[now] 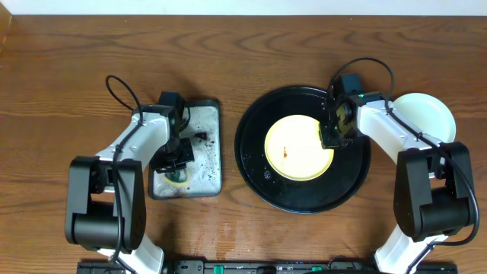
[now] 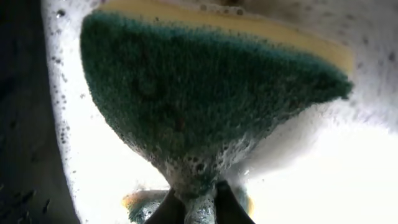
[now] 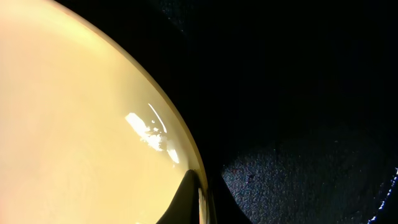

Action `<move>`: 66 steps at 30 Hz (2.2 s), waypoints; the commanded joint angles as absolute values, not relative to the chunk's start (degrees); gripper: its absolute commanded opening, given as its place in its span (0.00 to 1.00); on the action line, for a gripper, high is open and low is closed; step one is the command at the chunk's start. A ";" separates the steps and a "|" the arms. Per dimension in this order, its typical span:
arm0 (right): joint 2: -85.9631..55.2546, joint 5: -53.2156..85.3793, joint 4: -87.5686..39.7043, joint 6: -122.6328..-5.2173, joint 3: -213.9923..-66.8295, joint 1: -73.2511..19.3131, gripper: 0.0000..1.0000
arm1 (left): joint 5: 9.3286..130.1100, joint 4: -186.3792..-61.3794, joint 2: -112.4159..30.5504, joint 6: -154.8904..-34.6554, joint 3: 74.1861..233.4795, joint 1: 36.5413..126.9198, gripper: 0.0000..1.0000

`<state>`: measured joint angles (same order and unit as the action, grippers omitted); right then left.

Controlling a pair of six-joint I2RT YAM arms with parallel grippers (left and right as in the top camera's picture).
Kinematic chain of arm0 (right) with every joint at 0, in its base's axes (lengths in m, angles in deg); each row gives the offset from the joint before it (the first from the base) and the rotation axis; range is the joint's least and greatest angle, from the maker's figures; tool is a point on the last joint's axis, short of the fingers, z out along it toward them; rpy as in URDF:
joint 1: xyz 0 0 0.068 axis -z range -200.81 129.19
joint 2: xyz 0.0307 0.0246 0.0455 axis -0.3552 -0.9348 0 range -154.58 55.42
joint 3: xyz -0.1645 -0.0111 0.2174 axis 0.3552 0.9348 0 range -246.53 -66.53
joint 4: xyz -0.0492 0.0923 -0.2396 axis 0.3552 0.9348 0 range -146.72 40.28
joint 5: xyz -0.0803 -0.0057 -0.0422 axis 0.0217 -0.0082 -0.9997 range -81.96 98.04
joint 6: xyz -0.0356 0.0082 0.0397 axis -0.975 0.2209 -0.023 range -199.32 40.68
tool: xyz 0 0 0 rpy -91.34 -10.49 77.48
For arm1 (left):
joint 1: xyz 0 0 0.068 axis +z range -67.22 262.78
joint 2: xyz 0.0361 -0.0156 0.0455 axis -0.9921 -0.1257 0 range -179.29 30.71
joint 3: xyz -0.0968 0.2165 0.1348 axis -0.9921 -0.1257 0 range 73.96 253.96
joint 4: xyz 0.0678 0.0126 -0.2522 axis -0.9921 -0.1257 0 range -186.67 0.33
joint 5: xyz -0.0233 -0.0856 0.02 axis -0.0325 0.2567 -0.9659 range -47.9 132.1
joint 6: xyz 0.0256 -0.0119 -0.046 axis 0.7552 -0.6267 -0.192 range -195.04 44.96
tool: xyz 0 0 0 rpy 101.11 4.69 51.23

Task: Clean dirty plates on tray and stack at the side
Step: 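Grasp the green sponge in the sink tray with the left gripper, then scrub the held yellow plate with the sponge in the left gripper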

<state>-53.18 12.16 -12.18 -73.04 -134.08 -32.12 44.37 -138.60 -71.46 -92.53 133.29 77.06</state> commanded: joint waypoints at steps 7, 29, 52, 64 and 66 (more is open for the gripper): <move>-55.17 12.01 -11.51 -72.56 -133.27 -32.14 0.01 | 45.76 -140.59 -55.92 -91.81 133.57 77.24 0.07; -55.17 14.83 -11.59 -73.28 -133.27 -32.14 0.01 | 58.40 -126.25 -54.10 -108.34 141.83 51.38 0.07; -55.17 17.78 -11.27 -74.70 -133.27 -32.16 0.01 | 57.96 -113.40 -86.91 -122.72 141.83 40.98 0.07; -55.17 17.73 -10.61 -74.72 -133.27 -32.14 0.01 | 35.40 -132.79 -86.73 -114.19 150.38 48.76 0.07; -55.17 17.71 -10.61 -74.72 -133.27 -32.14 0.01 | 35.47 -131.78 -86.73 -114.08 150.38 48.87 0.08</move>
